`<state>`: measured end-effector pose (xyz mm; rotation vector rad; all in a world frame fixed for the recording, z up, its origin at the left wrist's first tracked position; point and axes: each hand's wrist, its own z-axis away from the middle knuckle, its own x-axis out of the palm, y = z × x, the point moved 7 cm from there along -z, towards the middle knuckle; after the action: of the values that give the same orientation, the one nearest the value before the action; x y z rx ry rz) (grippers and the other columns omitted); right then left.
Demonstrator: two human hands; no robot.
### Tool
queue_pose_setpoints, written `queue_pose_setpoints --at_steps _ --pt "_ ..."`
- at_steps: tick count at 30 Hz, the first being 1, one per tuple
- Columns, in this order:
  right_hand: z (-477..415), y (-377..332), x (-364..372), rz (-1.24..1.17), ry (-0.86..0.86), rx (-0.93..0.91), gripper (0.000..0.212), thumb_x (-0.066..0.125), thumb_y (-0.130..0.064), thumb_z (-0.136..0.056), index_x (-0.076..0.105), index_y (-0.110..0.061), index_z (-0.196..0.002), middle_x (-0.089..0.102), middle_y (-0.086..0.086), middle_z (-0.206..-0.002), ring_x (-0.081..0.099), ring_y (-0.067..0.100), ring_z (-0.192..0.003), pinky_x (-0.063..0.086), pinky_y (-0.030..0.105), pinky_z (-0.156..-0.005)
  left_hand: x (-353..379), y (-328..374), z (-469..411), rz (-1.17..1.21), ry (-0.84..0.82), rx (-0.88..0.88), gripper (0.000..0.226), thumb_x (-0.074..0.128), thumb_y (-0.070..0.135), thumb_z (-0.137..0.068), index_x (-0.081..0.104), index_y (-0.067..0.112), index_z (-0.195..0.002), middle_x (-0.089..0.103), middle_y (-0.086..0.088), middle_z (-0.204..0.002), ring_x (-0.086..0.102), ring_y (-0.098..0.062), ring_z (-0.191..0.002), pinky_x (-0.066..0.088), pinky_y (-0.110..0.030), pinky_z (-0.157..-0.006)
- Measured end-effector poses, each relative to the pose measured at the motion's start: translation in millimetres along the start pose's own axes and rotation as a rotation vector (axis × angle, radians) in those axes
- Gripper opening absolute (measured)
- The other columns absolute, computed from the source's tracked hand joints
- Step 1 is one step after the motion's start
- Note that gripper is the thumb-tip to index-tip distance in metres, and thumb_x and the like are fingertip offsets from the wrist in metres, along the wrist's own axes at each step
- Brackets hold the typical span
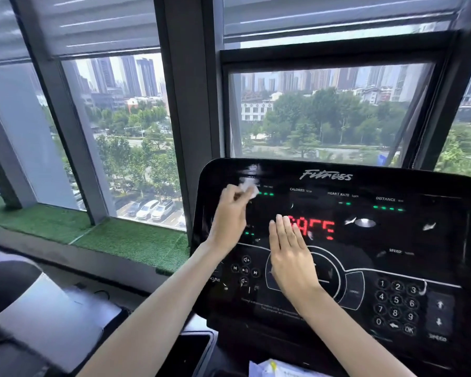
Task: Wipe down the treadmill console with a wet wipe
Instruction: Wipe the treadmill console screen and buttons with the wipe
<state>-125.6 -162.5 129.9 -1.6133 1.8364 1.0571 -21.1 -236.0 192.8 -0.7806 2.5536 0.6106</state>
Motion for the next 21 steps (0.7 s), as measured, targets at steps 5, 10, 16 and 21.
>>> queue_pose_setpoints --at_steps 5,10,16,21 --pt "-1 0 1 0.03 -0.005 -0.003 0.075 0.074 -0.003 -0.063 0.043 0.012 -0.13 0.043 0.031 -0.136 0.042 0.04 -0.128 0.038 0.048 -0.105 -20 -39 -10 0.017 0.212 -0.388 0.041 0.047 -0.006 -0.091 0.053 0.011 -0.129 0.04 0.0 -0.096 0.043 -0.012 -0.088 0.038 -0.017 -0.086" --pt "0 1 1 0.048 -0.019 -0.01 0.078 0.075 -0.005 -0.064 0.04 0.012 -0.132 0.04 0.03 -0.138 0.038 0.04 -0.131 0.036 0.048 -0.106 1 3 -6 0.046 -0.08 0.138 0.036 0.053 -0.002 -0.091 0.058 0.008 -0.124 0.041 0.004 -0.092 0.044 -0.01 -0.083 0.042 -0.016 -0.083" --pt "1 0 -1 0.051 -0.005 -0.002 0.072 0.071 -0.003 -0.067 0.042 0.011 -0.132 0.042 0.03 -0.138 0.04 0.039 -0.13 0.038 0.047 -0.104 9 13 7 0.027 -0.057 0.073 0.039 0.049 -0.003 -0.091 0.054 0.008 -0.128 0.046 -0.003 -0.096 0.04 -0.011 -0.089 0.038 -0.016 -0.085" --pt "1 0 0 0.045 0.04 -0.009 0.061 0.056 0.002 -0.073 0.041 0.012 -0.132 0.04 0.031 -0.138 0.038 0.04 -0.13 0.037 0.048 -0.105 -8 -11 -10 0.079 0.016 -0.028 0.041 0.052 -0.008 -0.088 0.057 0.009 -0.125 0.041 -0.002 -0.1 0.04 -0.007 -0.087 0.035 -0.008 -0.087"
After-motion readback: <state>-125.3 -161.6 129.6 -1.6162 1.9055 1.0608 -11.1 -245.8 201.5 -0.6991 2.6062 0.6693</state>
